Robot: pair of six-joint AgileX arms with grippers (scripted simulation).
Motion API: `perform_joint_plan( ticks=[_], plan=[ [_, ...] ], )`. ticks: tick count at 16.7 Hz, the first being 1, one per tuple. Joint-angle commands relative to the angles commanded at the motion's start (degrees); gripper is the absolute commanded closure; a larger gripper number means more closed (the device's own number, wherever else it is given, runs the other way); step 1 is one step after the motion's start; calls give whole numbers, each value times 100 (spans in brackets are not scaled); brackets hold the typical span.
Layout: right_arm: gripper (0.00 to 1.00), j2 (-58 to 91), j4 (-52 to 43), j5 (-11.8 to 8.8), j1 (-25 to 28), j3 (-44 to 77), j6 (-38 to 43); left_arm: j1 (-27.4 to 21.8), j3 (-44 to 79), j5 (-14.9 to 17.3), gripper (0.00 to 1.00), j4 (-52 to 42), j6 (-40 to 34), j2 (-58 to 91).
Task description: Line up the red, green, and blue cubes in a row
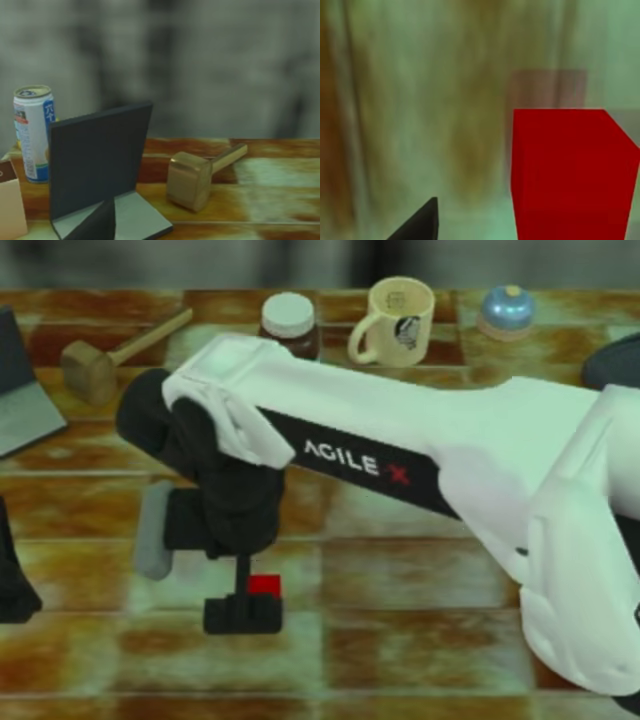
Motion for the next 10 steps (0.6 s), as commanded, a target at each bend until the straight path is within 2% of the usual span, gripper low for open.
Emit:
perform_joint_plan(
  ticks=[4, 10],
  plan=[
    [0, -78, -760, -5, 18, 679, 0, 0, 0, 0, 0, 0, 0, 0],
    [0, -129, -749, -8, -34, 670, 9, -14, 44, 3, 0, -30, -16, 44]
  ],
)
